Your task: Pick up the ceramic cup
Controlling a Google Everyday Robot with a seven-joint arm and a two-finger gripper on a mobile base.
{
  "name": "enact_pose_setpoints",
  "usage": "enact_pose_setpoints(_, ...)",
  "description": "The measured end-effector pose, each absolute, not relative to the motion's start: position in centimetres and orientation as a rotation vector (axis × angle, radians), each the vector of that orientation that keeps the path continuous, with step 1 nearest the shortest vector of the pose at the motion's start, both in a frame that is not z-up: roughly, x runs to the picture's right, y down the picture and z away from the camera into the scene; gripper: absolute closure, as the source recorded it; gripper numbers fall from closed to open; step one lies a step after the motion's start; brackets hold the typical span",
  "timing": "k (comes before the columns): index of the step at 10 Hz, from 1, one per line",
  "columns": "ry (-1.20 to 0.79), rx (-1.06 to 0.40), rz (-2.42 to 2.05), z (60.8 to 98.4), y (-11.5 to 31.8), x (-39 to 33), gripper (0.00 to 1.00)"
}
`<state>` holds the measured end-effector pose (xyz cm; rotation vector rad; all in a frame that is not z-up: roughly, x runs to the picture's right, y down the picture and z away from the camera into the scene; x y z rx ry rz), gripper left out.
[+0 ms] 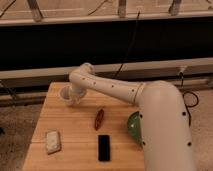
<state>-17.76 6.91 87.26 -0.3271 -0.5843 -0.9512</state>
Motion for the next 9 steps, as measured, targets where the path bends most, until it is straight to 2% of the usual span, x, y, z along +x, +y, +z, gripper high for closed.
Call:
enact_pose_setpoints(2,-0.58,-0.326,-0.961,85.9,5.9,-17.4,0.98)
enact_pose_setpoints(9,-0.576,-0.328,-0.975,82.2,2.2,-15.5,1.0)
